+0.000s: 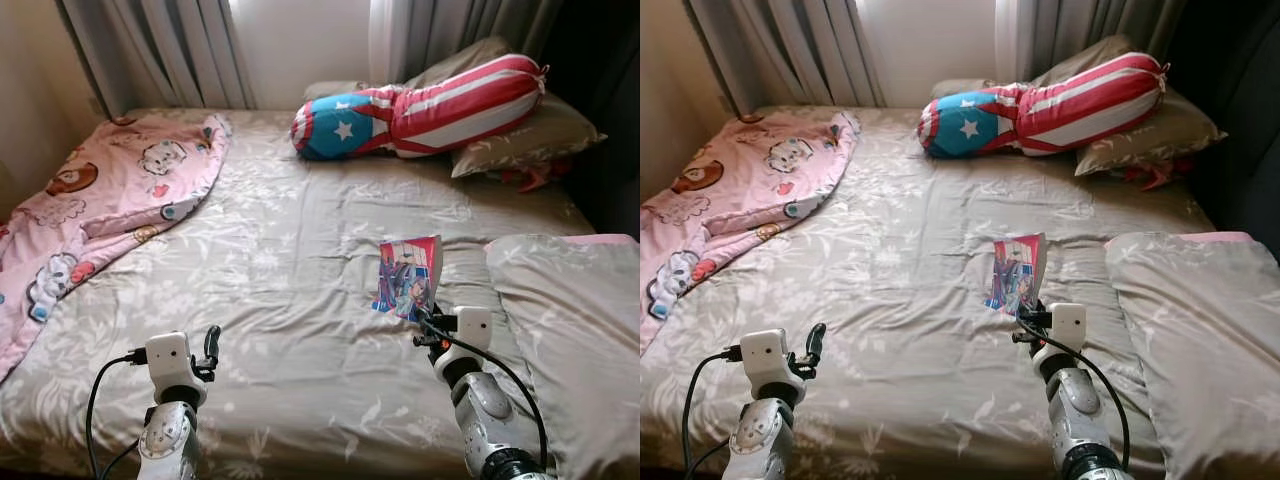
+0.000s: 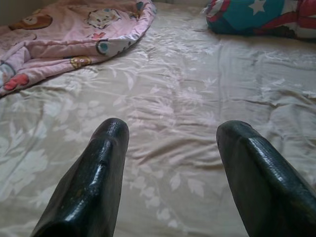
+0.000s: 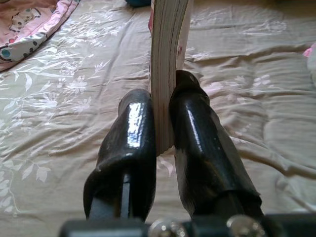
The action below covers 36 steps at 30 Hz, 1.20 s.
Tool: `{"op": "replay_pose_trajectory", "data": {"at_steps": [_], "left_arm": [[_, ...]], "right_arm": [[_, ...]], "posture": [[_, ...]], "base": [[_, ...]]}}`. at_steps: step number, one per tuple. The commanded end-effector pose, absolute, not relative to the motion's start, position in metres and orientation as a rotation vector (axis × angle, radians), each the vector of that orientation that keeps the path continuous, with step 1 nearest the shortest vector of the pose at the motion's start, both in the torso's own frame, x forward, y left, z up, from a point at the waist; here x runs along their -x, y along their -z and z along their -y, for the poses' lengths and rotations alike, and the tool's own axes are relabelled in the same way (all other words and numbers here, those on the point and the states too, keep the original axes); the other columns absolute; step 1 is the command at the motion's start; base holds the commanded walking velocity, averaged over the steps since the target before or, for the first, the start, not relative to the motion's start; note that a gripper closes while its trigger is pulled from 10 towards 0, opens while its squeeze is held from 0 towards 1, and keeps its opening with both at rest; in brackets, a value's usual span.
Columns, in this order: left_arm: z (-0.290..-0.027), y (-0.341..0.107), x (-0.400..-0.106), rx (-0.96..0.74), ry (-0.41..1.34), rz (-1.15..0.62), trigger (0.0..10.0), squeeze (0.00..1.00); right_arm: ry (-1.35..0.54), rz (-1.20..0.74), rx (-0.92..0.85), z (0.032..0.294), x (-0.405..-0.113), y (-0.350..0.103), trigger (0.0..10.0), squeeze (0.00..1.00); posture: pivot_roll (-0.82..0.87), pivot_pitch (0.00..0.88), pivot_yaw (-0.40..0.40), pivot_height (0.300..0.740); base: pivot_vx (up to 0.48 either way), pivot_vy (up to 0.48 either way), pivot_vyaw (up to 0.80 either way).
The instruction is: Clean up the room
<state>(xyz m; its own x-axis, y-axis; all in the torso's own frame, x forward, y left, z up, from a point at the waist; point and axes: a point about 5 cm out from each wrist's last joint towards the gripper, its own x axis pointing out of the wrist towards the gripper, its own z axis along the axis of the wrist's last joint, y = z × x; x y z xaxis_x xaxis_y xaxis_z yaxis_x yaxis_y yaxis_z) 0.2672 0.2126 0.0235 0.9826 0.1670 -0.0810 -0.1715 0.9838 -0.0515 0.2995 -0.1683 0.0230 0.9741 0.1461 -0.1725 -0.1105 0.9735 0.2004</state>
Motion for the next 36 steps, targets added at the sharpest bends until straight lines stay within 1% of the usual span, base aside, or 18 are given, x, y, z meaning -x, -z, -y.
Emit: {"op": "replay_pose_trajectory", "data": {"at_steps": [1,31,35,36], "left_arm": [[-0.214,-0.023,-0.2669,0.046,-0.162,-0.091,10.0,0.0],[-0.2127,-0.0233,-0.2679,0.043,-0.158,-0.103,10.0,0.0],[-0.2129,-0.0238,-0.2686,0.042,-0.159,-0.103,10.0,0.0],[-0.213,-0.0238,-0.2686,0.041,-0.159,-0.103,10.0,0.0]], "right_arm": [[-0.117,-0.129,-0.184,0.1708,-0.302,-0.0307,10.0,0.0],[-0.109,-0.167,-0.167,0.1705,-0.3044,-0.0289,10.0,0.0],[-0.11,-0.152,-0.169,0.1702,-0.3055,-0.0309,10.0,0.0],[-0.11,-0.146,-0.17,0.1703,-0.3054,-0.0314,10.0,0.0]], "posture": [[-0.13,0.0,0.014,0.667],[-0.11,0.029,-0.001,0.667],[-0.1,0.031,-0.003,0.642],[-0.1,0.031,-0.003,0.642]], "base": [[0.0,0.0,0.0],[0.0,0.0,0.0],[0.0,0.0,0.0],[0.0,0.0,0.0]]}}
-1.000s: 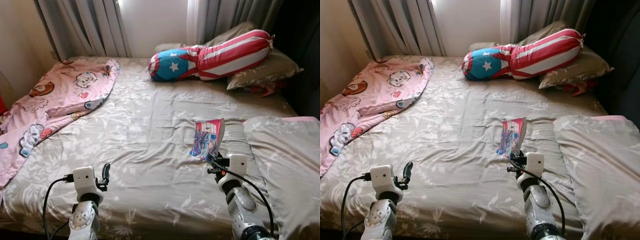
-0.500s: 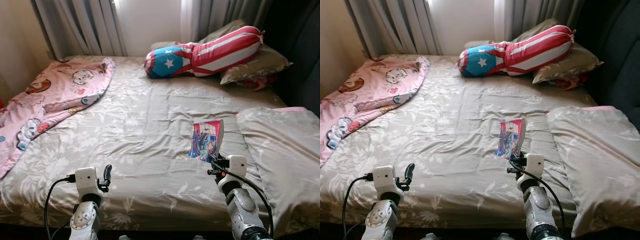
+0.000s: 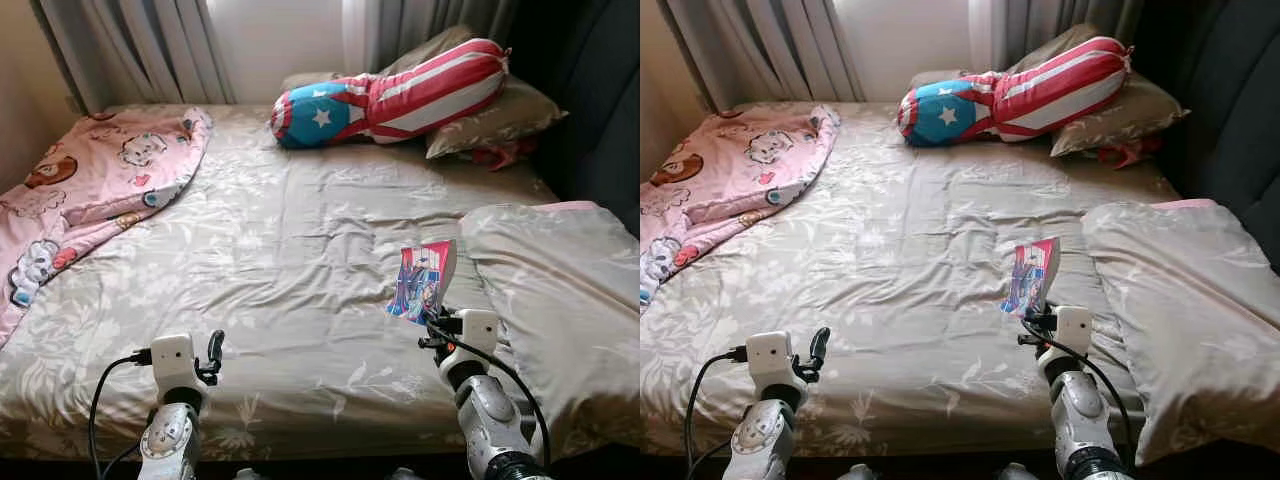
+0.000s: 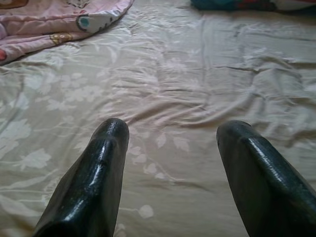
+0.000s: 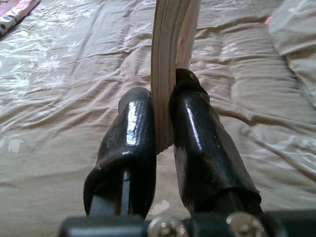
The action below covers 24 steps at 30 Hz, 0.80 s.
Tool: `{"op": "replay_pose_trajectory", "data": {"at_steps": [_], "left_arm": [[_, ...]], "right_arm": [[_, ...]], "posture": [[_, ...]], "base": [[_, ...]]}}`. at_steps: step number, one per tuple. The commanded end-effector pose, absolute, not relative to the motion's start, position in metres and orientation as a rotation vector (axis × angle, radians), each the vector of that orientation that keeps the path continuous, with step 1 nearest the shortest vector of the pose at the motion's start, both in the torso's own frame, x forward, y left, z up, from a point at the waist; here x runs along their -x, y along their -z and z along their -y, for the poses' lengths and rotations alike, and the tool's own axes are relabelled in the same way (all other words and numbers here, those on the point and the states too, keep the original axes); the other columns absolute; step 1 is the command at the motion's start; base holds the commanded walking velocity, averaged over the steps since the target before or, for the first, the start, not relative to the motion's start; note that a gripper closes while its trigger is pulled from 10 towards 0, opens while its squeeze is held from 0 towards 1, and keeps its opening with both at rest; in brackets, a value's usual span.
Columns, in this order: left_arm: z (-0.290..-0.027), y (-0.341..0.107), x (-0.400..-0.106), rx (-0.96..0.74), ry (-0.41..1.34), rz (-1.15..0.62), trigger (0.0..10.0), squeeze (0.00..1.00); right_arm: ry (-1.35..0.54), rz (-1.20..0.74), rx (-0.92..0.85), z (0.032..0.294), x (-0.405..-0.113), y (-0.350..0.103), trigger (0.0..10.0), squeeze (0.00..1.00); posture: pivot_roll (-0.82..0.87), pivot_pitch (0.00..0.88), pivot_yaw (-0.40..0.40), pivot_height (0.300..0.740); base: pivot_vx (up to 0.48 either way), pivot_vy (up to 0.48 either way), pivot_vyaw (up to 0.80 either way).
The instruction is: Clean up the room
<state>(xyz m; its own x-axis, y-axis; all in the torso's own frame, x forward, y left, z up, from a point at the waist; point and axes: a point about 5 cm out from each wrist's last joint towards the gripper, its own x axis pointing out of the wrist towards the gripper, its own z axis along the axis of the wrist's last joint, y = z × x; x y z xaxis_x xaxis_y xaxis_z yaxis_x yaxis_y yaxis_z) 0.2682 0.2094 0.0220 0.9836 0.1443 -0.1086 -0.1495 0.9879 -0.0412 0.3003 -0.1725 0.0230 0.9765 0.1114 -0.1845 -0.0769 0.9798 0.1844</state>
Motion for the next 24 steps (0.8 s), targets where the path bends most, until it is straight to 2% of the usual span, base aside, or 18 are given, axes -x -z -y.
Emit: {"op": "replay_pose_trajectory", "data": {"at_steps": [1,24], "left_arm": [[-0.2129,-0.0239,-0.2686,0.041,-0.159,-0.103,10.0,0.0],[-0.2091,-0.0271,-0.2716,0.028,-0.129,-0.103,10.0,0.0]], "right_arm": [[-0.109,-0.141,-0.173,0.1705,-0.3054,-0.0317,10.0,0.0],[-0.126,-0.135,-0.148,0.1681,-0.3078,-0.0343,10.0,0.0]], "posture": [[-0.1,0.033,-0.004,0.642],[-0.1,0.035,-0.006,0.642]], "base": [[0.0,0.0,0.0],[0.0,0.0,0.0]]}}
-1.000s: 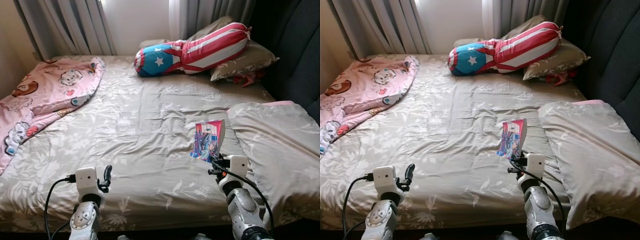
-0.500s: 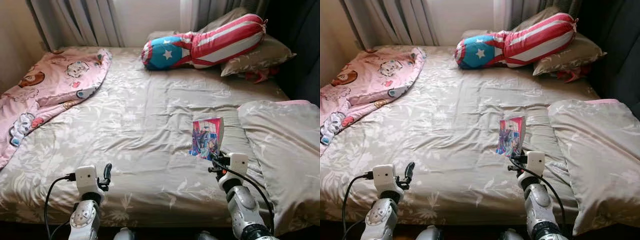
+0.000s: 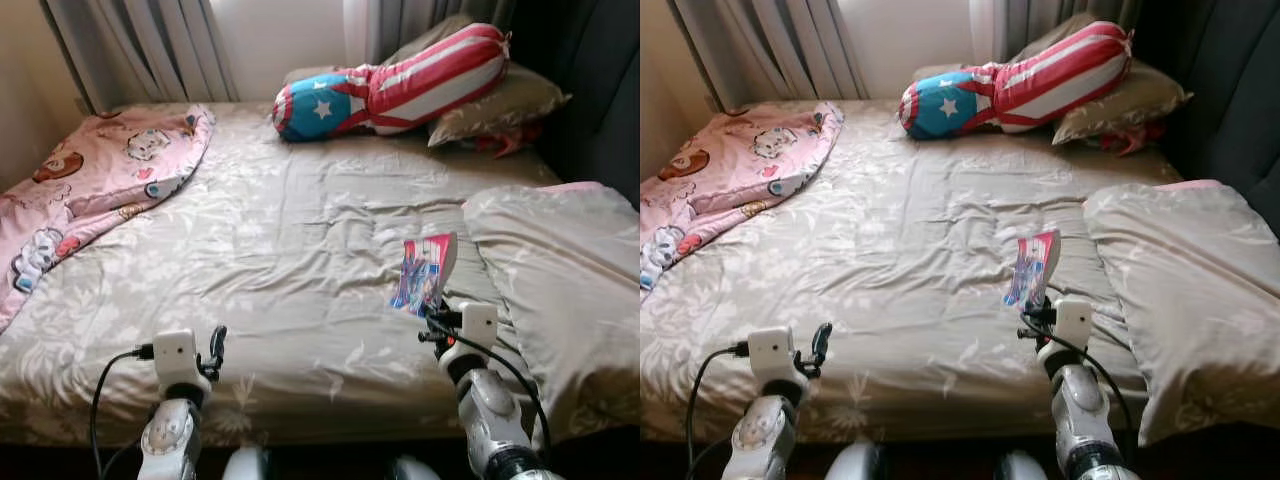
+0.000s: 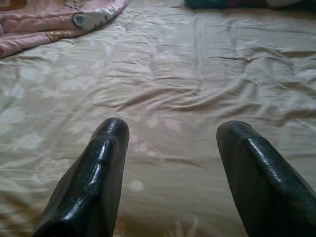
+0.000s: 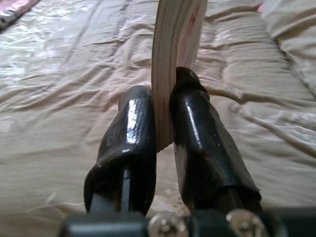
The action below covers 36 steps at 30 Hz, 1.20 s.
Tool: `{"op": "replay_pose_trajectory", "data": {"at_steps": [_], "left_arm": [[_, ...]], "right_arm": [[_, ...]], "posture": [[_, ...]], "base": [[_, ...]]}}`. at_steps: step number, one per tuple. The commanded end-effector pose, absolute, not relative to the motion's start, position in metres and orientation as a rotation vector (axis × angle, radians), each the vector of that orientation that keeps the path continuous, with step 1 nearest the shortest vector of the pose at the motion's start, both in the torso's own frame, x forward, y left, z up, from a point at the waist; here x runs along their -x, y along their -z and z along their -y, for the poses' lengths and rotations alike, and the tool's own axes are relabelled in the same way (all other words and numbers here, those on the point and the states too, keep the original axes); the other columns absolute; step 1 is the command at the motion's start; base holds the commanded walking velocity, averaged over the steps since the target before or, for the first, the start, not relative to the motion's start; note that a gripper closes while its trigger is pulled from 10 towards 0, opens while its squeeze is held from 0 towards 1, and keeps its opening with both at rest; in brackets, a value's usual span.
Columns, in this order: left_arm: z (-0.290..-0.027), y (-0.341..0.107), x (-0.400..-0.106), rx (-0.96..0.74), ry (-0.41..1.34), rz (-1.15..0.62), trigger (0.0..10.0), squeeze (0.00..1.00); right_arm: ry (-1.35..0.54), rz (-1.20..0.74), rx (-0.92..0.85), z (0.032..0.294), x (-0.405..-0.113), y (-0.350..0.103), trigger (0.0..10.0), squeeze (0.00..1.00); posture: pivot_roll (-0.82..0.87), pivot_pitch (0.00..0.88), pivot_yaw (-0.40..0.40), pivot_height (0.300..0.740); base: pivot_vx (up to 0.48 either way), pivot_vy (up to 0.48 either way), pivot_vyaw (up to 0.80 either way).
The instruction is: Clean up the room
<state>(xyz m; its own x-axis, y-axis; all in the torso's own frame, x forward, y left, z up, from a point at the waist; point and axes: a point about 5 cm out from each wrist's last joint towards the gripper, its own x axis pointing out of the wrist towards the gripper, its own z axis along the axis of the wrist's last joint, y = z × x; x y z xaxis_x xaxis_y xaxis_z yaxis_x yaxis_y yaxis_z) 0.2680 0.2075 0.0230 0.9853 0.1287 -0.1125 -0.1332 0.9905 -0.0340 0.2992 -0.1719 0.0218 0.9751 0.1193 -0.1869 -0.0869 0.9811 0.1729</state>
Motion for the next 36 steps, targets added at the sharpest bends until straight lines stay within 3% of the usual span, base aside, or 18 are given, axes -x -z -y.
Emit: {"op": "replay_pose_trajectory", "data": {"at_steps": [1,9,36], "left_arm": [[-0.2091,-0.0271,-0.2716,0.028,-0.129,-0.103,10.0,0.0],[-0.2087,-0.028,-0.2718,0.032,-0.126,-0.102,10.0,0.0],[-0.2071,-0.0262,-0.2719,0.028,-0.121,-0.118,10.0,0.0]], "right_arm": [[-0.126,-0.135,-0.148,0.1681,-0.3078,-0.0343,10.0,0.0],[-0.129,-0.133,-0.143,0.1679,-0.3081,-0.0348,10.0,0.0],[-0.233,-0.145,-0.107,0.1584,-0.3062,-0.0332,10.0,0.0]], "posture": [[-0.1,0.035,-0.006,0.642],[-0.1,0.036,-0.007,0.642],[-0.1,0.035,-0.008,0.642]], "base": [[0.0,0.0,0.0],[0.0,0.0,0.0],[0.283,0.0,0.0]]}}
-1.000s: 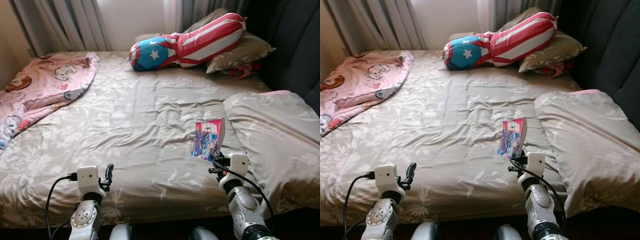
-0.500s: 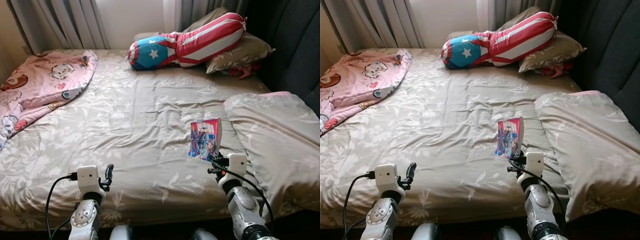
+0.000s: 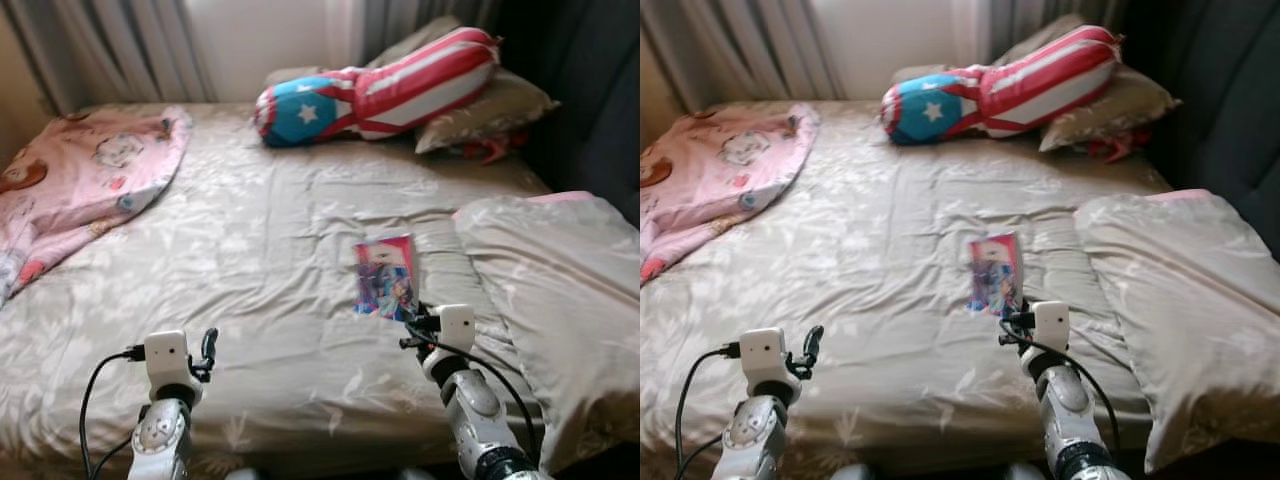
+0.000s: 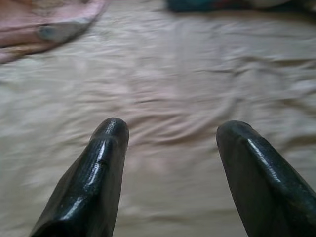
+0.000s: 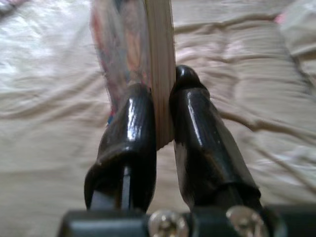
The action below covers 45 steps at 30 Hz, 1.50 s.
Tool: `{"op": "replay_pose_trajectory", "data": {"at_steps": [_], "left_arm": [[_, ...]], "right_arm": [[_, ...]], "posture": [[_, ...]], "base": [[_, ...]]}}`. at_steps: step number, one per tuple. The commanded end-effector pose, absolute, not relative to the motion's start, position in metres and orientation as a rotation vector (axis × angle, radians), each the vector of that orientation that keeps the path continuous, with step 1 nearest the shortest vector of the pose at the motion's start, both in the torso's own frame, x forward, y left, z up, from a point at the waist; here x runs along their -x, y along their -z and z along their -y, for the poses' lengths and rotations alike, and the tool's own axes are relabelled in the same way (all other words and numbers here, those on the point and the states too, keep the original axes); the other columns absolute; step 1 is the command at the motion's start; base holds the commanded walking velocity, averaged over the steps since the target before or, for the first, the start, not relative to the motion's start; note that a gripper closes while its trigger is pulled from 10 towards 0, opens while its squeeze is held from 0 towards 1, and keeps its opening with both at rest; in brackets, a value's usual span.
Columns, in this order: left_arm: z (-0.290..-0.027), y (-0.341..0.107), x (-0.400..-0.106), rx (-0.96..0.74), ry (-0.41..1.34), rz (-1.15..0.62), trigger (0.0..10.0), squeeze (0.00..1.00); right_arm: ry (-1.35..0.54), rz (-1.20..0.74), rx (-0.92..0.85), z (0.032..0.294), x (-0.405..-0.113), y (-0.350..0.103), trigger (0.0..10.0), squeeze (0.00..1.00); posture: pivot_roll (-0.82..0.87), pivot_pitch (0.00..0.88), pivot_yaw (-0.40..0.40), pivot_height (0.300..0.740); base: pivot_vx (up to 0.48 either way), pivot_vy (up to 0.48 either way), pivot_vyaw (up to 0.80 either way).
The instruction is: Clean up the room
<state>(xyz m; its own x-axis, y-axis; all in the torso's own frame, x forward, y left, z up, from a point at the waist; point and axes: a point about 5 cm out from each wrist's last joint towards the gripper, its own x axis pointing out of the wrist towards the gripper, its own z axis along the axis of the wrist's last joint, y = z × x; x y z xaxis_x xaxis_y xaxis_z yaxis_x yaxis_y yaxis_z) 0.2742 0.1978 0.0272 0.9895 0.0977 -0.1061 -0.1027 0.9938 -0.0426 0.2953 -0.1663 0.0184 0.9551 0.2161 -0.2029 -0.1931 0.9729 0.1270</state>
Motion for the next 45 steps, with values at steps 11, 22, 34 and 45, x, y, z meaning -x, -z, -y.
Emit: {"op": "replay_pose_trajectory", "data": {"at_steps": [11,22,34,45], "left_arm": [[-0.21,-0.028,-0.27,0.009,-0.119,-0.115,10.0,0.0],[-0.22,-0.032,-0.264,-0.031,-0.105,-0.111,10.0,0.0],[-0.236,-0.041,-0.255,-0.105,-0.075,-0.117,10.0,0.0],[-0.24,-0.042,-0.245,-0.139,-0.046,-0.151,10.0,0.0]], "right_arm": [[-0.423,-0.185,-0.283,0.143,-0.305,-0.032,10.0,0.0],[-0.579,-0.104,-0.862,0.13,-0.305,-0.045,10.0,0.0],[-0.69,-0.33,-1.08,0.129,-0.271,-0.009,10.0,0.0],[-0.51,-0.613,-0.732,0.144,-0.254,0.025,10.0,0.0]], "posture": [[-0.09,0.064,0.005,0.642],[-0.05,0.118,0.039,0.642],[0.02,0.141,0.088,0.642],[0.04,0.168,0.114,0.642]], "base": [[0.0,0.0,0.0],[0.0,0.0,0.0],[0.0,0.0,0.0],[0.0,0.0,0.0]]}}
